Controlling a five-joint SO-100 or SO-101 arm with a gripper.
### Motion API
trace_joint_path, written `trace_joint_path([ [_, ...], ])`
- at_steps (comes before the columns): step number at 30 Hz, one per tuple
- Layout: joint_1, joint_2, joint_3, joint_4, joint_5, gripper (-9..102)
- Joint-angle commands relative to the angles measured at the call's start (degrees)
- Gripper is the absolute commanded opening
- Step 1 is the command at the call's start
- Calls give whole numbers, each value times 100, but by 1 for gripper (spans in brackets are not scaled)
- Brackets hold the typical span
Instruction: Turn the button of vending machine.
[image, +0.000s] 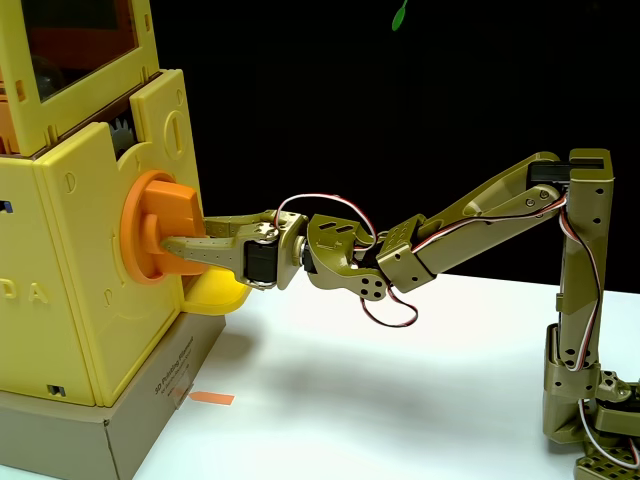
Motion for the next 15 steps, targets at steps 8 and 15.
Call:
trace_joint_path([
  [8,79,123,-149,-176,-9,17],
  [15,97,158,-35,-220,-35,6],
])
